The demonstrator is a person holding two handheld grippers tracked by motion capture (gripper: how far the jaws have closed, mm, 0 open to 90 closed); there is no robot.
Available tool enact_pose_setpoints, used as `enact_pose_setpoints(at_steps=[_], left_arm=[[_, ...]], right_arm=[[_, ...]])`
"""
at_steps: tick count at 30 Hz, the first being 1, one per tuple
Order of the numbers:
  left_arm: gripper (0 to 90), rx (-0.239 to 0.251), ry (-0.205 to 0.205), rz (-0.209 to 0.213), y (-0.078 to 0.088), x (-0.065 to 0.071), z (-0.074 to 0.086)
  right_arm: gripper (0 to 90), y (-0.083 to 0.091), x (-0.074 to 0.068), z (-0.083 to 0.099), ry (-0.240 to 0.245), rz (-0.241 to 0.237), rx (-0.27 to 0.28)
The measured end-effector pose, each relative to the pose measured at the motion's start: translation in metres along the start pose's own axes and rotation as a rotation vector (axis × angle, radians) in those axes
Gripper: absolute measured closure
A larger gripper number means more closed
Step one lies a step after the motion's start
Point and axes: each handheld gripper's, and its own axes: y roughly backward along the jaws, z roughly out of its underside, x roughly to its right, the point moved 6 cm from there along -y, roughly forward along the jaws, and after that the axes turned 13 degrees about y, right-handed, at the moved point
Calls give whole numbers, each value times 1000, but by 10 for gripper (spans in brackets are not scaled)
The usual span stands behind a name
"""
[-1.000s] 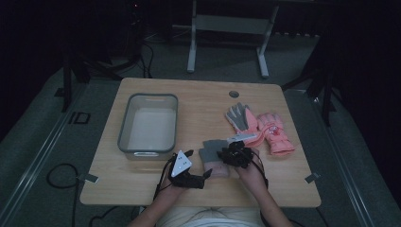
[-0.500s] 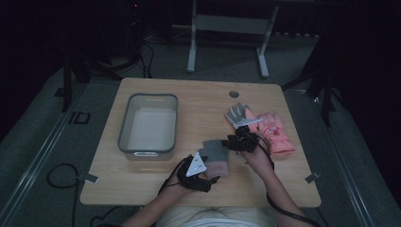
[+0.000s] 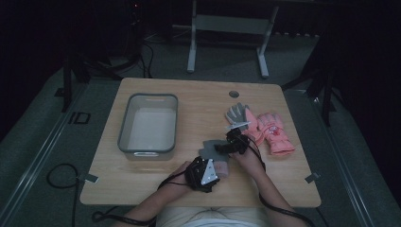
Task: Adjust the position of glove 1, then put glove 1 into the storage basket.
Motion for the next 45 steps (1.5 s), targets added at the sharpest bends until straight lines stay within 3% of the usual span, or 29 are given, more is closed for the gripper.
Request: enact_pose_setpoints(at_steps=[2, 5, 7, 8, 9, 11, 12, 14, 15, 20, 24, 32, 38, 45], left_arm=[[365, 5, 0, -14, 0, -1, 1], [437, -4, 17, -8, 0, -3, 1], [516, 4, 76, 26, 3, -7, -1], [553, 7, 110, 45, 4, -10, -2], [589, 4, 153, 74, 5, -13, -3], [641, 3, 186, 97, 6, -17, -5], [659, 3, 190, 99, 7, -17, -6], [678, 2, 195, 101, 7, -18, -7], [685, -5, 198, 103, 10, -19, -11], [692, 8, 188, 101, 21, -26, -26], [695, 15, 189, 108, 30, -33, -34], [702, -3, 140, 124, 53, -53, -58], [703, -20, 143, 150, 59, -59, -61], [704, -24, 150, 153, 67, -66, -61]], right_arm=[[283, -2, 1, 3, -27, -24, 3], [332, -2, 0, 4, -18, -29, 21], [377, -1, -2, 4, -10, -55, 28], [440, -1, -2, 4, -9, -64, 29], [534, 0, -3, 3, -14, -102, 34], [625, -1, -4, 3, -45, -158, 39], [662, -1, -5, 2, -91, -208, 25], [678, -1, -4, 2, -106, -220, 23], [695, 4, -5, -2, -126, -248, 43], [703, 15, -5, -12, -102, -217, 67], [705, 24, -3, -22, -104, -218, 90], [705, 48, -4, -48, -66, -176, 130], [708, 51, -6, -56, -57, -168, 139], [708, 51, -10, -64, -48, -177, 146]])
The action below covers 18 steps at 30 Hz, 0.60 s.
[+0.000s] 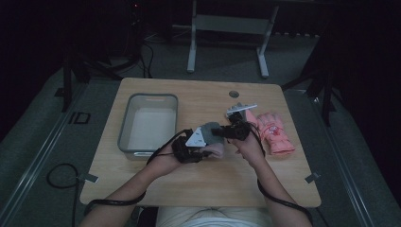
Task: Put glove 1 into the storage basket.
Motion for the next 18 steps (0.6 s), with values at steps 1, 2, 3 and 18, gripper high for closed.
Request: enact_pose_setpoints(at_steps=[1, 2, 3, 18], left_arm=[[704, -2, 0, 2, 2, -1, 0], [704, -4, -8, -5, 3, -2, -1], [703, -2, -9, -9, 5, -3, -1], [704, -57, -61, -96, 55, -35, -9]], right_arm=[[707, 0, 0, -2, 1, 0, 4], [708, -1, -1, -4, 2, -2, 4], [708, -1, -2, -6, 3, -4, 7], [708, -18, -24, -68, 64, -25, 58]])
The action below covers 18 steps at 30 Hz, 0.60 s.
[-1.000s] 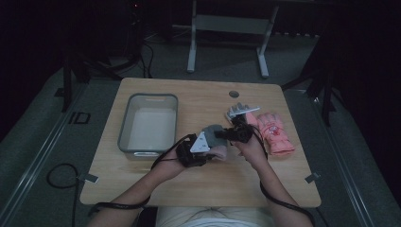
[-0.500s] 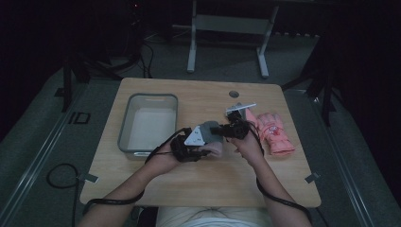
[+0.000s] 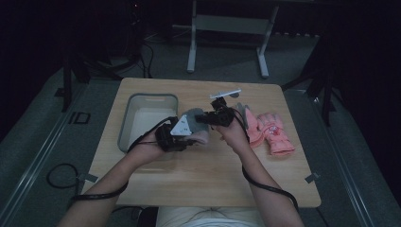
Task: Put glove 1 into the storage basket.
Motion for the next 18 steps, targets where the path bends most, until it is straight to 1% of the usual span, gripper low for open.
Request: enact_pose_setpoints(at_steps=[4, 7, 12, 16, 18], left_arm=[[703, -18, 0, -22, 12, -15, 4], [703, -26, 15, -31, 18, -25, 9], [702, -41, 28, -54, 27, -43, 24], [702, -46, 47, -68, 33, -55, 36], [702, -53, 55, -79, 35, -61, 42]], right_arm=[[708, -12, -6, -18, 14, -6, 9], [708, -23, -9, -30, 12, -21, 16], [708, -42, -17, -46, 18, -35, 23], [708, -59, -24, -58, 34, -45, 20], [708, -68, -26, -62, 30, -60, 17]])
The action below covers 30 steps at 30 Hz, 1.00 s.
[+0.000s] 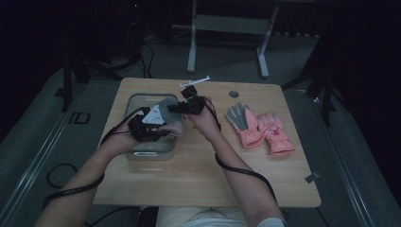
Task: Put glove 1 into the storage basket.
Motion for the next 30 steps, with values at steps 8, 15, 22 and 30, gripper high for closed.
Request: enact_pose_setpoints(at_steps=[8, 15, 22, 30], left_arm=[[700, -34, 1, -10, 3, -26, 25], [699, -75, -9, 2, -4, -39, 43], [699, -157, 4, 42, -17, -45, 56], [696, -177, -43, 92, -31, -49, 62]], right_arm=[[709, -35, -6, -13, -7, -15, -12], [708, -59, -5, -7, -24, -10, -34], [708, -75, -4, 7, -28, -9, -84], [684, -84, -2, 16, -7, 12, -144]])
